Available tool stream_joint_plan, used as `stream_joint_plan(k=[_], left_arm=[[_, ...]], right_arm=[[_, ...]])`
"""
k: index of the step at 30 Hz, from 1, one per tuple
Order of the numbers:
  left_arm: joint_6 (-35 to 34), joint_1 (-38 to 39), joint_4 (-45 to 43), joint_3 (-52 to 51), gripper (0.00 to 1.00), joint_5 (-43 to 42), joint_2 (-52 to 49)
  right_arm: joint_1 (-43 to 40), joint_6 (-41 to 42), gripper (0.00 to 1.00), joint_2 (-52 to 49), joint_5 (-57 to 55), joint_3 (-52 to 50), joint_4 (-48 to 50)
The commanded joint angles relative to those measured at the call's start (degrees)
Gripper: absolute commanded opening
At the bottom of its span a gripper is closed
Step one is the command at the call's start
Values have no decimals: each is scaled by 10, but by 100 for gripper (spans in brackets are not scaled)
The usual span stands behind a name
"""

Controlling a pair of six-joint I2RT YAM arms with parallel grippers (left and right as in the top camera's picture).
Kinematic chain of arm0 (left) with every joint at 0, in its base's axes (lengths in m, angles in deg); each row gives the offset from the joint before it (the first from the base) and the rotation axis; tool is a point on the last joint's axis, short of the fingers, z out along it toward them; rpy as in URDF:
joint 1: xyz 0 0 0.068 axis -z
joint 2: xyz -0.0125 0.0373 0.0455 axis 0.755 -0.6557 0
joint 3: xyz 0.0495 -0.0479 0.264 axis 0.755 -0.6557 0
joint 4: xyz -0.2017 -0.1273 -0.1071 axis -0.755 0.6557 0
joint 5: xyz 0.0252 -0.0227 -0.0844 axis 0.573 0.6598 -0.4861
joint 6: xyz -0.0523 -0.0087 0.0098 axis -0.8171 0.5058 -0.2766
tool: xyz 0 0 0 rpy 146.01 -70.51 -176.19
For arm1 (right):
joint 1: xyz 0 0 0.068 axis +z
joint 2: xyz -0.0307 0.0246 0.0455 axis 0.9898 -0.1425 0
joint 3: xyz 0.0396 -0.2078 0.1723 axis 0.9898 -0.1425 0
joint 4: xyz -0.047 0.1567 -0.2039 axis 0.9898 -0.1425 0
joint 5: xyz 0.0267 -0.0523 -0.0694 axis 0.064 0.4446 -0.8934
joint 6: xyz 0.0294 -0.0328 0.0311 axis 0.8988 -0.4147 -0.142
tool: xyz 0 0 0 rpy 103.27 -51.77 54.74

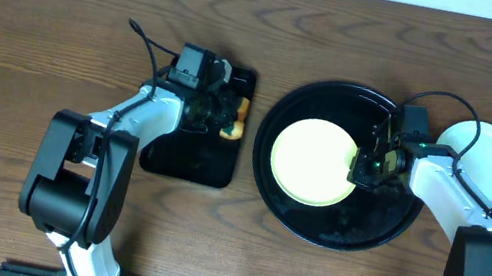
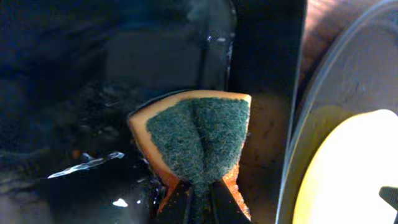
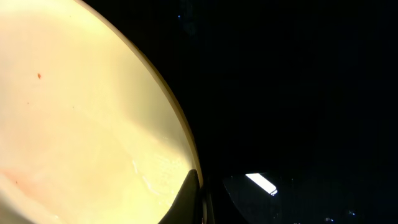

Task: Clean dirty plates on tray and stack at the side
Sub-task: 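Return the sponge to the small black tray with the left gripper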

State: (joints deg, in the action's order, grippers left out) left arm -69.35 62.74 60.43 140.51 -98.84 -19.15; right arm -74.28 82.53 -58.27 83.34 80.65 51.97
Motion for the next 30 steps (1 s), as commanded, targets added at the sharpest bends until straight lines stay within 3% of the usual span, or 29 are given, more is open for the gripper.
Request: stream_joint_plan(k=[1,5,12,22,26,30], left_arm=[[9,3,11,-5,7,14,-7],[9,3,24,-5,7,45,-7],[10,-2,47,-4,7,191,8],[-10,9,56,-5,7,188,20],[19,22,59,-5,9,189,20],[21,18,69,-4,25,191,29]], right_arm=[[5,1,1,-7,-12,-2,-5],[5,1,1,-7,-12,-2,-5],[5,-2,1,-7,-13,-2,-6],[4,4,1,-7,-41,-2,2],[-3,2,1,-7,-29,-2,29],[-13,-32,1,-7,54,-2,50]])
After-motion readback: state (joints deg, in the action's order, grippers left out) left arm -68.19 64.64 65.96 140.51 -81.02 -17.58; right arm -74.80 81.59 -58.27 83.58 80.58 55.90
